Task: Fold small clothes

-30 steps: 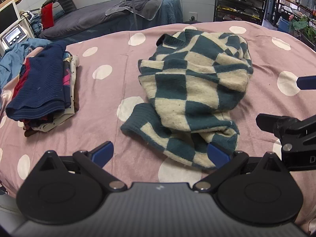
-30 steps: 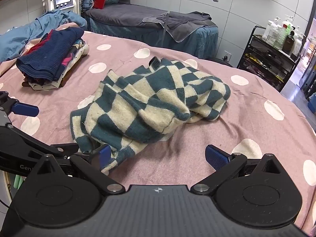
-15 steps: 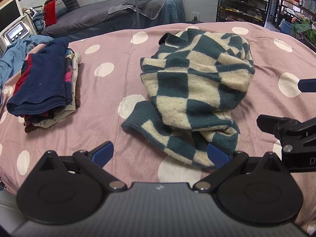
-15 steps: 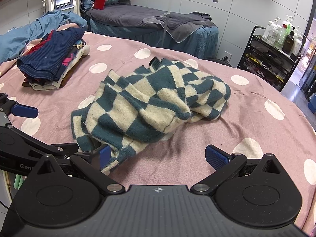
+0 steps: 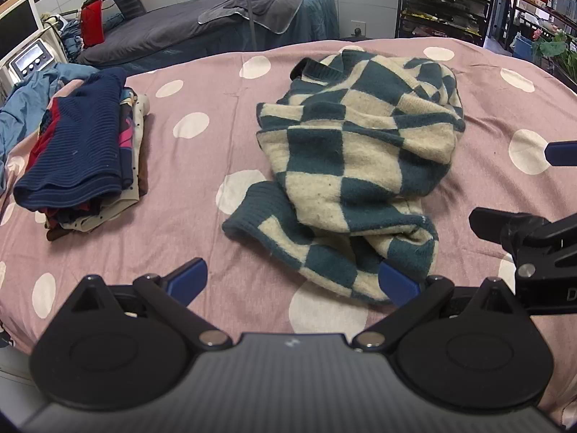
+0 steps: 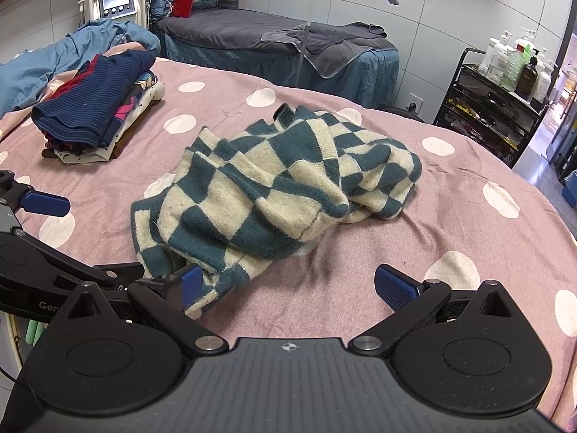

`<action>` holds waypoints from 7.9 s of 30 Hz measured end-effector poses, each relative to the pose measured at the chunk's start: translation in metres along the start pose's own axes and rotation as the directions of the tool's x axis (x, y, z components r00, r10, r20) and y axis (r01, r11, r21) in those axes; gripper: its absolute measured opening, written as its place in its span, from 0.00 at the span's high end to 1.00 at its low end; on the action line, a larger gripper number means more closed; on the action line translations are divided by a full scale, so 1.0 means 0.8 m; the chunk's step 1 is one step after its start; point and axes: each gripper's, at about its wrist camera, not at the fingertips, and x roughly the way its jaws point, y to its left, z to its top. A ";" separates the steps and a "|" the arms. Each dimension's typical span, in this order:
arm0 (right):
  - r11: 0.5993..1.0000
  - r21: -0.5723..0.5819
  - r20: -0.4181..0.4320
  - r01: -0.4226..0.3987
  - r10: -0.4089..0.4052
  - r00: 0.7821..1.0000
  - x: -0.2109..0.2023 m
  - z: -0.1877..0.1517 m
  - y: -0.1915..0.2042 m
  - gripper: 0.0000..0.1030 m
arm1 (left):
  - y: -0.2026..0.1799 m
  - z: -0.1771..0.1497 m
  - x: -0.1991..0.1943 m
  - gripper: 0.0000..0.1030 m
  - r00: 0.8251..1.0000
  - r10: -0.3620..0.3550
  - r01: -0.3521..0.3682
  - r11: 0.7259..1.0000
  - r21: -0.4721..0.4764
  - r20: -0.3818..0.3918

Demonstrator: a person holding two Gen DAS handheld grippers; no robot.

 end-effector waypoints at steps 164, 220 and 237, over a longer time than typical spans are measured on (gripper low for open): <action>0.955 0.281 0.269 0.097 -0.176 0.947 -0.017 -0.056 -0.154 0.86 | 0.168 -0.027 0.072 0.90 0.993 -0.047 0.076 0.959 -0.273 0.111; 0.940 -0.108 0.576 -0.322 0.323 0.751 -0.177 -0.029 -0.048 0.95 | 0.197 0.054 -0.167 0.07 0.902 -0.063 0.202 0.936 -0.287 0.428; 0.579 -0.773 0.050 -0.259 0.462 0.886 -0.093 -0.088 0.067 0.00 | 0.157 -0.030 0.072 0.14 0.960 -0.277 0.260 0.936 -0.239 -0.039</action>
